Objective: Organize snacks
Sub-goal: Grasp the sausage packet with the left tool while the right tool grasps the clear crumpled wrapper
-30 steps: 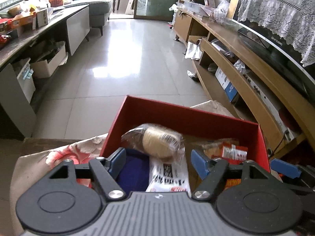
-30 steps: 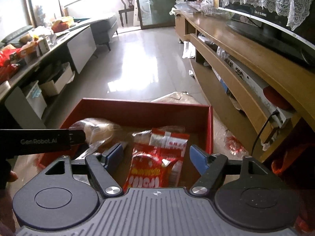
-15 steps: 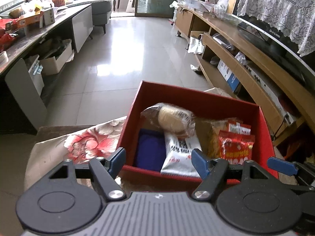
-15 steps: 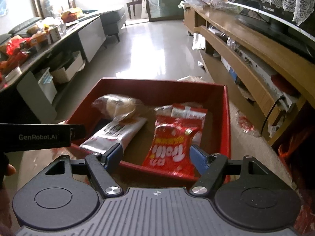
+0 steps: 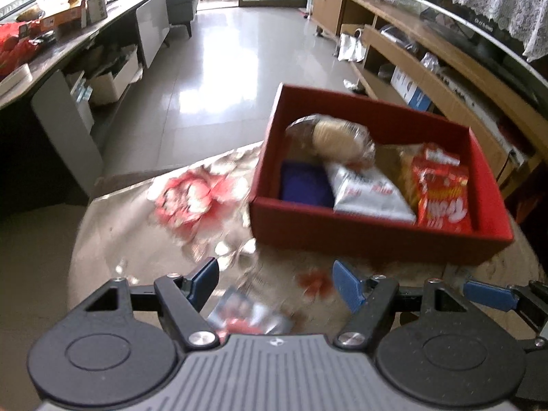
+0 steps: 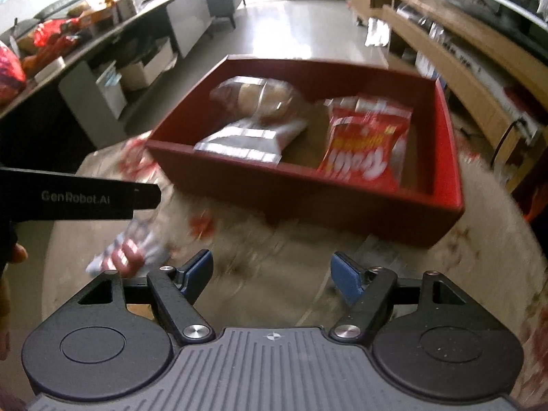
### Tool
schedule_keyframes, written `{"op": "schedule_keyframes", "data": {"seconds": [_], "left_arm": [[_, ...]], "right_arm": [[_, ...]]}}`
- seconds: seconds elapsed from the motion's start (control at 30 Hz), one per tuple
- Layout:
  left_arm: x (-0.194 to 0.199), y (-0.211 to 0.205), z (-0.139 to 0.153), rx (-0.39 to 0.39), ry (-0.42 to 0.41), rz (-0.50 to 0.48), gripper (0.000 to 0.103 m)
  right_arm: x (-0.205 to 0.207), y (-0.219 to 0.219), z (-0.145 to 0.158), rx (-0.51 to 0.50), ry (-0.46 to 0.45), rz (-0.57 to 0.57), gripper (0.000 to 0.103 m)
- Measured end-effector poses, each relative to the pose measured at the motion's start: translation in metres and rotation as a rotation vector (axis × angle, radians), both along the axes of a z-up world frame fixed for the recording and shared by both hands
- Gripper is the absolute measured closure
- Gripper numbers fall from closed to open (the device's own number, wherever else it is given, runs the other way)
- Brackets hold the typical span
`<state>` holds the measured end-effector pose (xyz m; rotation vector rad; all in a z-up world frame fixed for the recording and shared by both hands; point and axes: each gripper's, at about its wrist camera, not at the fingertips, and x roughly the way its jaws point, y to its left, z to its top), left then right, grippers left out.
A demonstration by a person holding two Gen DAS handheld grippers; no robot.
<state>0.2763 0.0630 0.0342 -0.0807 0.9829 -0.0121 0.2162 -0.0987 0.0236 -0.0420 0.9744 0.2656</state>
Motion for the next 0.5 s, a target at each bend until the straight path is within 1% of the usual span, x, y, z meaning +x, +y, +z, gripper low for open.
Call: {"op": "schedule_keyframes", "data": {"seconds": [0.13, 0.4, 0.5], "left_arm": [[-0.010, 0.011, -0.004, -0.012, 0.018, 0.005, 0.026], [-0.021, 0.032, -0.005, -0.046, 0.027, 0.035, 0.026], [-0.024, 0.037, -0.005, -0.048, 0.027, 0.033, 0.026]], "right_arm": [[-0.016, 0.009, -0.008, 0.001, 0.036, 0.022, 0.022], [-0.048, 0.036, -0.029, 0.016, 0.122, 0.077, 0.022], [-0.054, 0.049, -0.039, -0.003, 0.143, 0.101, 0.022]]}}
